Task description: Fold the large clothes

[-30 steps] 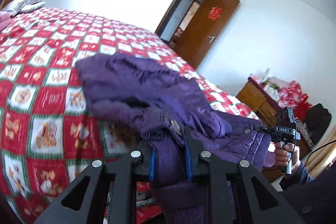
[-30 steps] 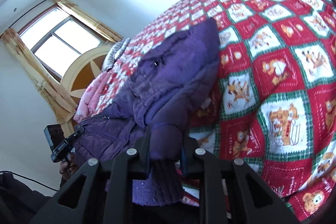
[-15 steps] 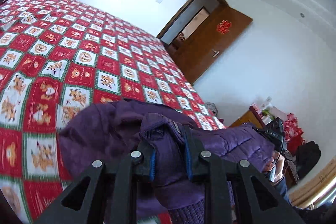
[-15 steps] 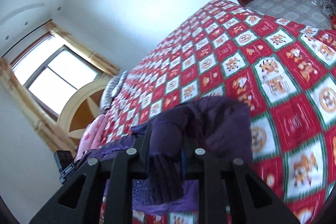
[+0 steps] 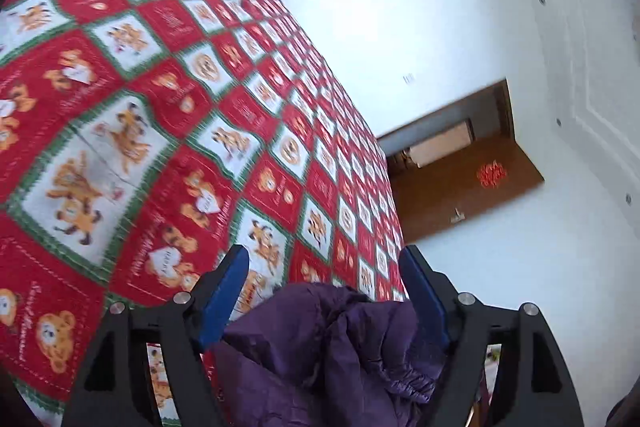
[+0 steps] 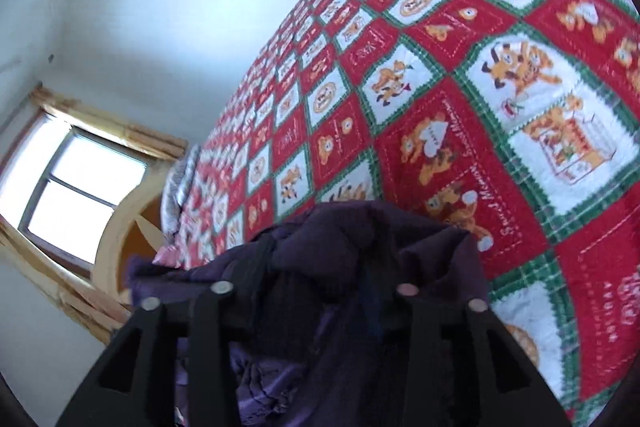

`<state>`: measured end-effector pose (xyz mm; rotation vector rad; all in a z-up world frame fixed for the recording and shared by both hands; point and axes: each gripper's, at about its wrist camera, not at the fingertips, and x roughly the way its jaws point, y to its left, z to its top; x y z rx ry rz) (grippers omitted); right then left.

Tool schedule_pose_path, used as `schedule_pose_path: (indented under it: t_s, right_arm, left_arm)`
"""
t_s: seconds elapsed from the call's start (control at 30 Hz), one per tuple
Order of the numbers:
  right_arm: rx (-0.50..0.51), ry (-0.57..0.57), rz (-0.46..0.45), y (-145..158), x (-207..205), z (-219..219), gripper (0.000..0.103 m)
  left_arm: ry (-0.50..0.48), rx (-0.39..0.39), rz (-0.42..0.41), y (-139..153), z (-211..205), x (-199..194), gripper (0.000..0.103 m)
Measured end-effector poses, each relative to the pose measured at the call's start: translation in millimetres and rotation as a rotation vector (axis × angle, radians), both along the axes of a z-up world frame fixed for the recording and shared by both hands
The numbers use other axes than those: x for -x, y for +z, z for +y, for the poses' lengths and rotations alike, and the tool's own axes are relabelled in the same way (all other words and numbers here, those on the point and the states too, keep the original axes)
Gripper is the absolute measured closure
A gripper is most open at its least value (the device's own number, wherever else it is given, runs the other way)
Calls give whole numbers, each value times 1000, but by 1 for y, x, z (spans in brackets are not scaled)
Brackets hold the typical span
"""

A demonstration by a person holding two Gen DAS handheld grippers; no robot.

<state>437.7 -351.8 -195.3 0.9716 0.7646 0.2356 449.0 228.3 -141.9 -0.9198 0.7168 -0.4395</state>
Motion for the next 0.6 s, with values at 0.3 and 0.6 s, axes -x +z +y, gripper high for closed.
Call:
schedule_pose_path:
  t_s: [0.3, 0.6]
  right_arm:
    - [339, -51, -162, 81, 24, 45, 7]
    - [860, 260, 28, 34, -5, 144, 21]
  left_arm:
    - [-60, -618, -252, 64, -141, 46, 25]
    - [-393, -1015, -184, 7, -251, 9, 24]
